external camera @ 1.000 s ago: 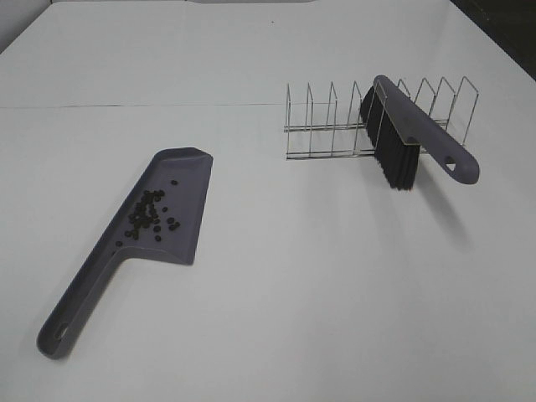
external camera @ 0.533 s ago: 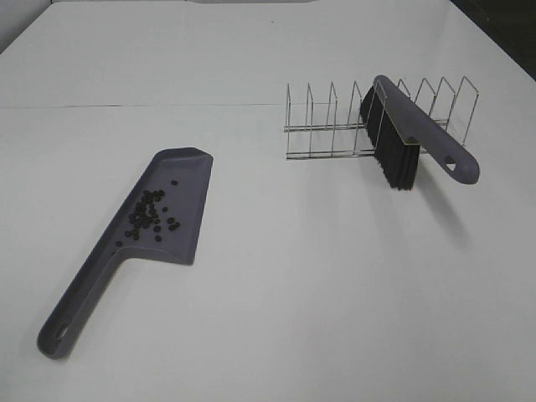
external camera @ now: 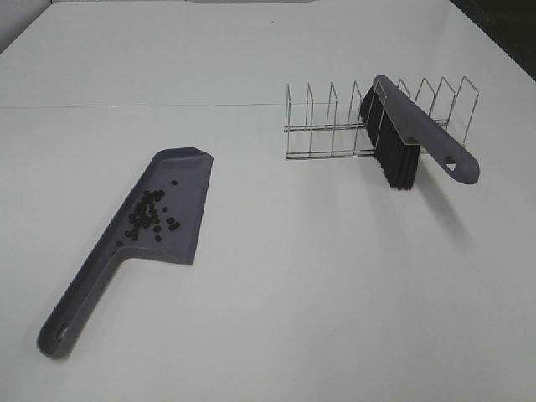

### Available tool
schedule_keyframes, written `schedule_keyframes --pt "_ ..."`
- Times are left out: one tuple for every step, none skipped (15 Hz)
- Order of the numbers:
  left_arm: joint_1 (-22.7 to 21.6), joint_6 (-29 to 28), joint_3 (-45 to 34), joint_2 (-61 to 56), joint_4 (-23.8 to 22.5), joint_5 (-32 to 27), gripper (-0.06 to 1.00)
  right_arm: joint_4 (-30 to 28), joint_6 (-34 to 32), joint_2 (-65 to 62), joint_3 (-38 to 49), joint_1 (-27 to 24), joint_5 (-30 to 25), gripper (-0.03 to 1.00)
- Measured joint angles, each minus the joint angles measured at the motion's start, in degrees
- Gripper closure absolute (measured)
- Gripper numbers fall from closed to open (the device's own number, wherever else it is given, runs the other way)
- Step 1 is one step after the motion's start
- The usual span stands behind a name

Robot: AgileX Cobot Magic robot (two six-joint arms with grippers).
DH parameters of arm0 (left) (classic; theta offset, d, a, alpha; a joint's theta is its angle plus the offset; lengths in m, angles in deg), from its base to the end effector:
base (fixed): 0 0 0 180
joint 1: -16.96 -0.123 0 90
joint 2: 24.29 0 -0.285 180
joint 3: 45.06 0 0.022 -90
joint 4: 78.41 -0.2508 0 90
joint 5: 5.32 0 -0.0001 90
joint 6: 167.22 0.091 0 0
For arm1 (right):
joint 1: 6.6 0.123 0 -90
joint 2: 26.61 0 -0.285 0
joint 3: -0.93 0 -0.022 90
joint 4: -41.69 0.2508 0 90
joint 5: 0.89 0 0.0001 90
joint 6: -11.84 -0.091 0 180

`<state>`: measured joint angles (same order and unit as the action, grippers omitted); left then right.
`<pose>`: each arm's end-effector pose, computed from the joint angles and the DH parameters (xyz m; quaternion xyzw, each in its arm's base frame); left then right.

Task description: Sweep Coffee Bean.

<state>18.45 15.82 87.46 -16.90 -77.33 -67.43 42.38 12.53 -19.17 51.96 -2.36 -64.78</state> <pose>-0.0092 -0.0013 0.2806 0.0343 0.8518 -0.0023 0.5227 -0.0036 0.0007 0.2610 -0.0380 0.8753 0.0209 0.4816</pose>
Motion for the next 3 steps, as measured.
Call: schedule_keyframes --pt "0.00 0.00 0.00 0.00 0.00 0.00 0.31 0.00 0.00 0.00 0.00 0.00 0.00 0.42" --pt "0.00 0.00 0.00 0.00 0.00 0.00 0.31 0.00 0.00 0.00 0.00 0.00 0.00 0.42" --pt "0.00 0.00 0.00 0.00 0.00 0.00 0.31 0.00 0.00 0.00 0.00 0.00 0.00 0.42"
